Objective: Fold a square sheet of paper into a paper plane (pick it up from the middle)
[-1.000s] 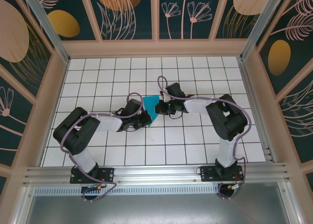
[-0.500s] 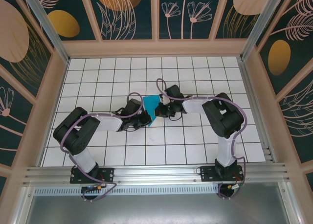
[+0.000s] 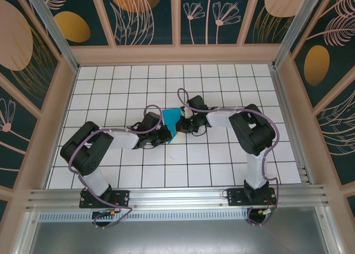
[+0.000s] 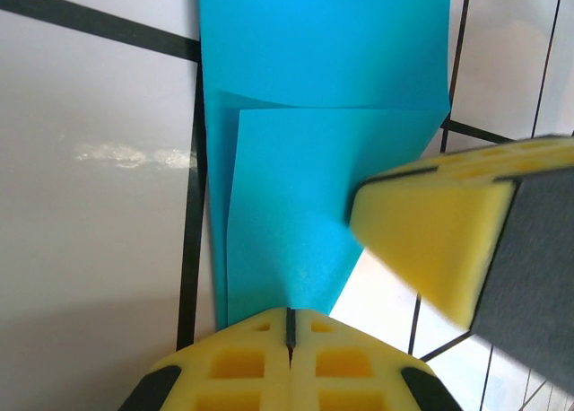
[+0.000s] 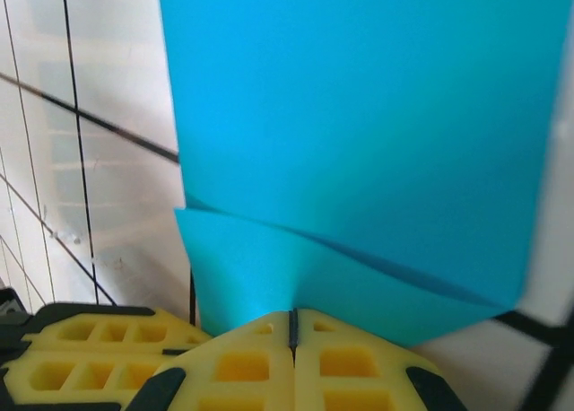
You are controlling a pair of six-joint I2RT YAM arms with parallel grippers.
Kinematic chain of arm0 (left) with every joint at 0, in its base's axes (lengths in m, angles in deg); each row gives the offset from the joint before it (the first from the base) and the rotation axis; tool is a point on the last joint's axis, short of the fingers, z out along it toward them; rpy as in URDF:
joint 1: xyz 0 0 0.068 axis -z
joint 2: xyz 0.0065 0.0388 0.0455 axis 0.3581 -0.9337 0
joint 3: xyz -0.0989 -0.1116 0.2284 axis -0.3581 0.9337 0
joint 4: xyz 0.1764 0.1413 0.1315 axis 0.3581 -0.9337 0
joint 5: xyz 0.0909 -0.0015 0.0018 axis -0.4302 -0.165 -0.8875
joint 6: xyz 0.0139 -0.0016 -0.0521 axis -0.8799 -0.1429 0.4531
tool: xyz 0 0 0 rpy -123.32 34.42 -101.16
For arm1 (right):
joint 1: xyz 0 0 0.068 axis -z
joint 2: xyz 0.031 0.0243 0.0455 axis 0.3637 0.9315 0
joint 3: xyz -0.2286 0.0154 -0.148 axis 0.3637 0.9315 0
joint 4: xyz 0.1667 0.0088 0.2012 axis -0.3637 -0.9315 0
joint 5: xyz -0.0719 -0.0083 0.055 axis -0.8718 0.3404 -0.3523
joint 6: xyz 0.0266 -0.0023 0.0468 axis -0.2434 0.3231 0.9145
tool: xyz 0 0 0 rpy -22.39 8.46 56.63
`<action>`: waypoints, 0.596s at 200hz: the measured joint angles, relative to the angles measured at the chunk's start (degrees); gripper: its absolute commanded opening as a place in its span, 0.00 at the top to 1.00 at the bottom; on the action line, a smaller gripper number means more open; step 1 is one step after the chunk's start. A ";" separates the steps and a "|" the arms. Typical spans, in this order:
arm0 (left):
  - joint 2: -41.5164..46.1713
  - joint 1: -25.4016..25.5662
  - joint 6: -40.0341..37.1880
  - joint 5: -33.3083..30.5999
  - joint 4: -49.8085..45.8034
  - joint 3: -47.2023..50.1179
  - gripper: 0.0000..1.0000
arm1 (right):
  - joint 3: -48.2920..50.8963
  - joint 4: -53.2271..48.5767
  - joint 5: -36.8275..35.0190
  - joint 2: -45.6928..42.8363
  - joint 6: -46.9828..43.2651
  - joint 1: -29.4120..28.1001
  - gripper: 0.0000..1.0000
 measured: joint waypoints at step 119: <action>0.02 0.00 -0.04 0.02 -0.24 -0.24 1.00 | -1.40 -0.98 -3.91 -4.87 0.28 0.94 1.00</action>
